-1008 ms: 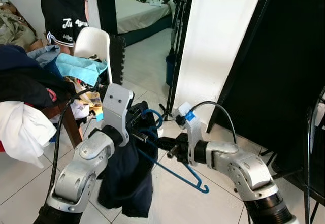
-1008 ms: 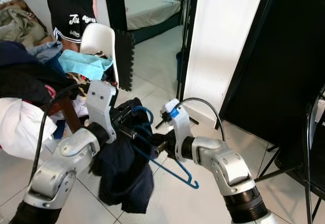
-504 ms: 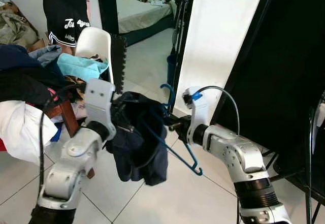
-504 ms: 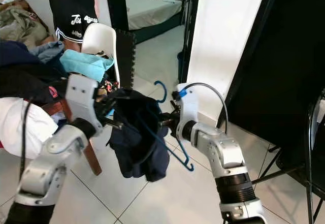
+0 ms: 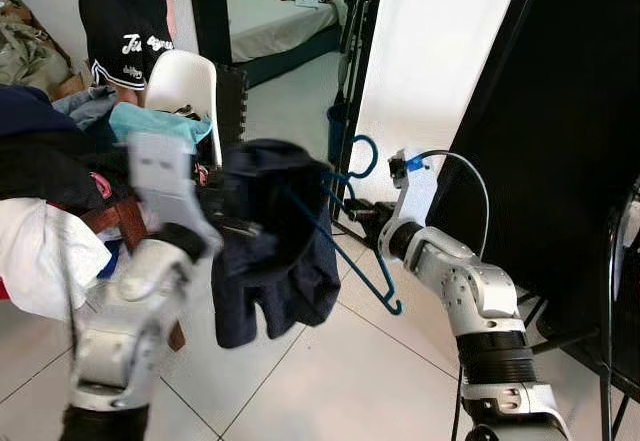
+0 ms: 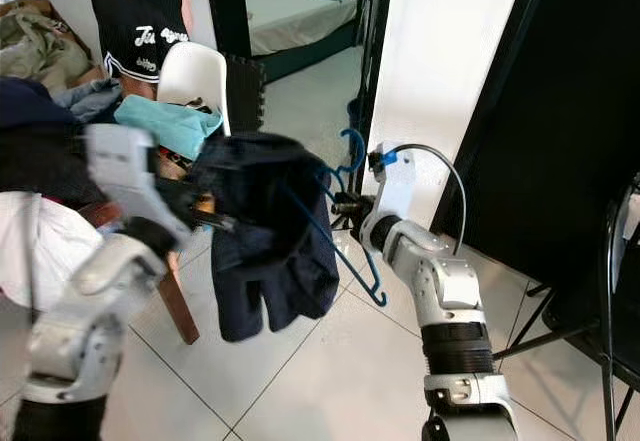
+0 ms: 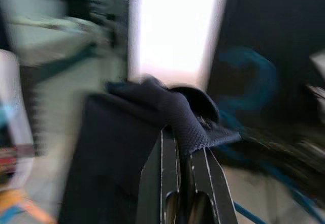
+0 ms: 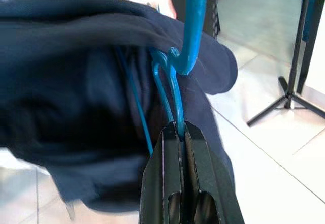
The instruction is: Hang hanger
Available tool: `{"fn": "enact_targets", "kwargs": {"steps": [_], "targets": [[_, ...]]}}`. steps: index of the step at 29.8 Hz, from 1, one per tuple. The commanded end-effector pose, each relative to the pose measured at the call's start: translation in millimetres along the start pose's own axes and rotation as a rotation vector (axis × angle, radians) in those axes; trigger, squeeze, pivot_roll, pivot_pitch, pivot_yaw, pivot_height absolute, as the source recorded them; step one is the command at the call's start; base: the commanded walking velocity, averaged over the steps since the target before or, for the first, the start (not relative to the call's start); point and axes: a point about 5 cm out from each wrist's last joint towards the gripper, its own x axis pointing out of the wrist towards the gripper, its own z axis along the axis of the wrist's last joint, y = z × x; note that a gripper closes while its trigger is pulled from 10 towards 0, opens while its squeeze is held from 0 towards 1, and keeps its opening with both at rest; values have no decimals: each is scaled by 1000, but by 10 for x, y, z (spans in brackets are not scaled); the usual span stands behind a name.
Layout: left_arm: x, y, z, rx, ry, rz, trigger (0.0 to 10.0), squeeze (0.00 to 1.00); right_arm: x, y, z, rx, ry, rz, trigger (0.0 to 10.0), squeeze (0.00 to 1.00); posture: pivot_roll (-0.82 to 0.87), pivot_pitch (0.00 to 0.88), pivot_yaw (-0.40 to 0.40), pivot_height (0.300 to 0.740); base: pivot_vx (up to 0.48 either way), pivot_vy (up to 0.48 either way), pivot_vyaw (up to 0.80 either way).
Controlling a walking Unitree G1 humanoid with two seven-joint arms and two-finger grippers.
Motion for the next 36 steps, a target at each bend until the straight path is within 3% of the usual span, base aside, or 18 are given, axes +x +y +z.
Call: {"fn": "enact_targets", "kwargs": {"steps": [1, 4, 7, 8, 9, 11, 12, 14, 15, 22, 32, 36], "targets": [[19, -274, -103, -30, 43, -153, 10000, 0, 10, 7, 132, 33, -89, -1, 10000, 0, -18, 26, -34, 740, 0, 0, 0], [26, -332, -140, -34, 58, -181, 10000, 0, 15, 14, 145, 39, -100, 1, 10000, 0, -18, 26, -34, 740, 0, 0, 0], [20, -433, -294, 1, 136, -238, 10000, 0, 25, 41, 234, 69, -150, 16, 10000, 0, -23, 24, -30, 740, 0, 0, 0], [-17, -417, -444, 86, 220, -242, 10000, 0, 24, 65, 309, 98, -193, 36, 10000, 0, -20, 23, -30, 740, 0, 0, 0], [-28, -406, -471, 106, 237, -241, 10000, 0, 26, 68, 321, 105, -202, 40, 10000, 0, -20, 23, -30, 740, 0, 0, 0], [-46, -353, -503, 127, 258, -216, 10000, 0, 22, 78, 344, 112, -215, 50, 10000, 0, -20, 23, -30, 740, 0, 0, 0], [-64, -279, -524, 134, 274, -180, 10000, 90, 19, 88, 366, 119, -229, 59, 10000, 0, -15, 24, -30, 740, 0, 0, 0], [-89, -199, -548, 142, 291, -141, 10000, 90, 13, 99, 386, 128, -245, 69, 10000, 0, -11, 23, -30, 740, 0, 0, 0], [-101, -164, -532, 138, 288, -123, 10000, 1000, 11, 115, 396, 130, -254, 79, 10000, 0, -9, 22, -29, 740, 0, 0, 0], [-160, -47, -456, 148, 274, -87, 10000, 1000, -14, 219, 453, 139, -299, 147, 10000, 0, -10, 21, -28, 740, 0, 0, 0], [-224, -52, -339, 124, 252, -144, 10000, 1000, -62, 295, 541, 144, -345, 216, 10000, 0, -9, 25, -27, 740, 0, 0, 0], [-246, 5, -142, 74, 170, -128, 10000, 1000, -91, 332, 600, 137, -371, 257, 10000, 0, -11, 27, -27, 740, 0, 0, 0]]}}
